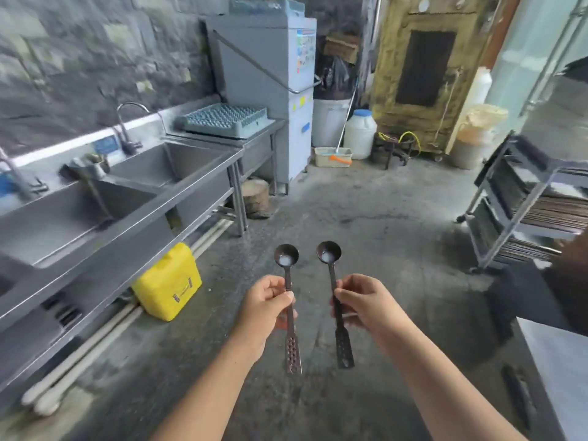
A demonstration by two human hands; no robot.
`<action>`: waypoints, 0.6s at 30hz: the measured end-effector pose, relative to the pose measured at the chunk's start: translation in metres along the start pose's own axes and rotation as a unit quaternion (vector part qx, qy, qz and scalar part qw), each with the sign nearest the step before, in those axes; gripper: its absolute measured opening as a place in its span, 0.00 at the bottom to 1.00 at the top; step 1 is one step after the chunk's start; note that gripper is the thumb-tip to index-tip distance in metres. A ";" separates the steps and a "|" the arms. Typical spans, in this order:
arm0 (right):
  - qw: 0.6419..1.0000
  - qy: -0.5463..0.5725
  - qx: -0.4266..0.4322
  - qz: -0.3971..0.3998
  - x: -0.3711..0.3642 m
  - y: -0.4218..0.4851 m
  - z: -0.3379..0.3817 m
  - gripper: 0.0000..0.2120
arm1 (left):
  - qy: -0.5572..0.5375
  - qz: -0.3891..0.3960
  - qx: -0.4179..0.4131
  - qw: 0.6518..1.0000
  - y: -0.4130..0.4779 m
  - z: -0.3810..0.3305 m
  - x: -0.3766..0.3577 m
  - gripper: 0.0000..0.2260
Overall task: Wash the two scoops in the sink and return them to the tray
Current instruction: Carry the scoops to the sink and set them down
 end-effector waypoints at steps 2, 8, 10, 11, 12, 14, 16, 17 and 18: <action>0.999 -0.008 0.003 0.032 -0.043 0.028 0.019 0.06 | -0.007 -0.037 -0.008 0.999 0.011 -0.013 0.042 0.06; 0.988 -0.035 0.007 0.148 -0.167 0.096 0.066 0.06 | -0.033 -0.145 -0.021 0.989 0.034 -0.046 0.155 0.06; 0.982 -0.044 0.005 0.186 -0.205 0.121 0.078 0.05 | -0.040 -0.186 -0.022 0.982 0.043 -0.053 0.191 0.07; 0.978 -0.047 0.003 0.203 -0.224 0.134 0.083 0.05 | -0.041 -0.205 -0.021 0.978 0.048 -0.055 0.209 0.07; 0.975 -0.050 0.002 0.217 -0.242 0.147 0.088 0.04 | -0.041 -0.223 -0.019 0.974 0.053 -0.058 0.226 0.07; 0.969 -0.060 0.005 0.240 -0.278 0.176 0.096 0.04 | -0.039 -0.257 -0.018 0.965 0.067 -0.064 0.261 0.07; 0.963 -0.064 0.005 0.262 -0.314 0.207 0.104 0.05 | -0.046 -0.291 -0.017 0.955 0.085 -0.070 0.294 0.08; 0.959 -0.067 0.005 0.274 -0.332 0.225 0.109 0.06 | -0.051 -0.307 -0.017 0.950 0.095 -0.074 0.310 0.07; 0.955 -0.071 0.005 0.288 -0.350 0.243 0.115 0.06 | -0.055 -0.320 -0.020 0.945 0.106 -0.078 0.326 0.07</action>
Point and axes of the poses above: each hand's wrist, its own y-axis towards the middle knuckle, its own x-axis out of the back of the hand, z = x × y, the point moved 4 cm from there along y, towards the middle knuckle, and after that the axes turned 10 degrees about -y, right-handed, at the moved point
